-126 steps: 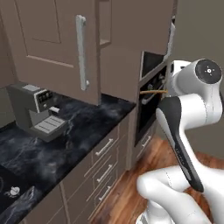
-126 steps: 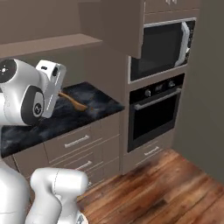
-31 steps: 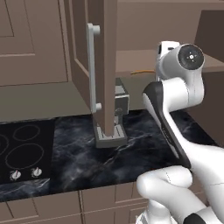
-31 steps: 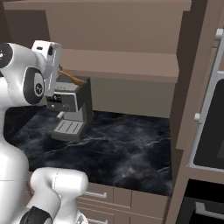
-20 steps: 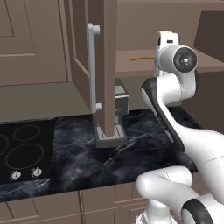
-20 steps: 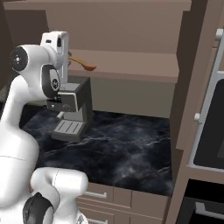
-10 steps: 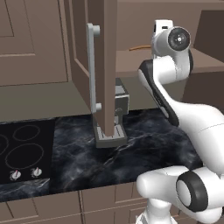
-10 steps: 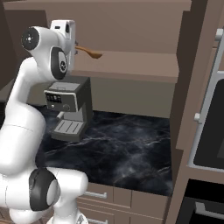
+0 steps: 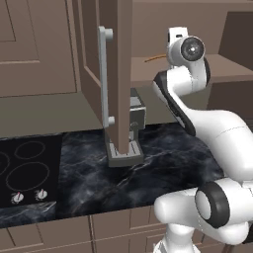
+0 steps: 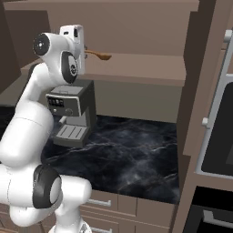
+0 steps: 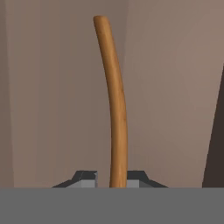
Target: Organize the utensils by type. Pick up the wooden spoons from the counter and place them in the open cabinet. Then pick up the metallic utensils from the counter and place them in the open drawer.
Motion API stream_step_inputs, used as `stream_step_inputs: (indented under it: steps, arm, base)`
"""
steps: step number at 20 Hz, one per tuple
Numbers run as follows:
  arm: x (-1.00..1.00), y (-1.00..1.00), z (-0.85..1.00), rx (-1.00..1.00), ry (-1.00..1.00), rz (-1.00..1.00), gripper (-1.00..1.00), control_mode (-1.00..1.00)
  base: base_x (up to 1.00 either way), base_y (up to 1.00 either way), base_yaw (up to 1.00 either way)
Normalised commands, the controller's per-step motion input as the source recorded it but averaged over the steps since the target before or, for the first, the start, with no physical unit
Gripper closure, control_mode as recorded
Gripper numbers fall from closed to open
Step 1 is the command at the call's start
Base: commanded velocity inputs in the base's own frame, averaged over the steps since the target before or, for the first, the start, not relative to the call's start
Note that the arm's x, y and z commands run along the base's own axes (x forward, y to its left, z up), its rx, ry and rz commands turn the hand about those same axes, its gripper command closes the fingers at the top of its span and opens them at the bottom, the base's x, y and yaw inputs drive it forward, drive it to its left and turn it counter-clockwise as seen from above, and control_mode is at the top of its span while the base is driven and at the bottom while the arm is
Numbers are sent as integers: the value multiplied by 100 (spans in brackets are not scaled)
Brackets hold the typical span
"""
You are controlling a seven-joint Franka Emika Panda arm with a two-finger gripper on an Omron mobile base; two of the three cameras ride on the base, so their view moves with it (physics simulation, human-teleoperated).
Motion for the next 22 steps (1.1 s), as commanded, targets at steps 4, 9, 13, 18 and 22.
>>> stream_step_inputs:
  steps: [4, 9, 13, 18, 22]
  arm:
    - [22, -7, 0, 0, 17, 0, 100, -100]
    - [19, -9, 0, 0, 19, 0, 100, -100]
    - [36, -6, 0, 0, 10, 0, 100, -100]
    - [40, -1, -3, 0, 1, 0, 100, -100]
    - [41, 0, -13, 0, 0, 0, 100, -100]
  base:
    - [0, 0, 0]
    - [0, 0, 0]
    - [0, 0, 0]
    - [0, 0, 0]
    - [0, 0, 0]
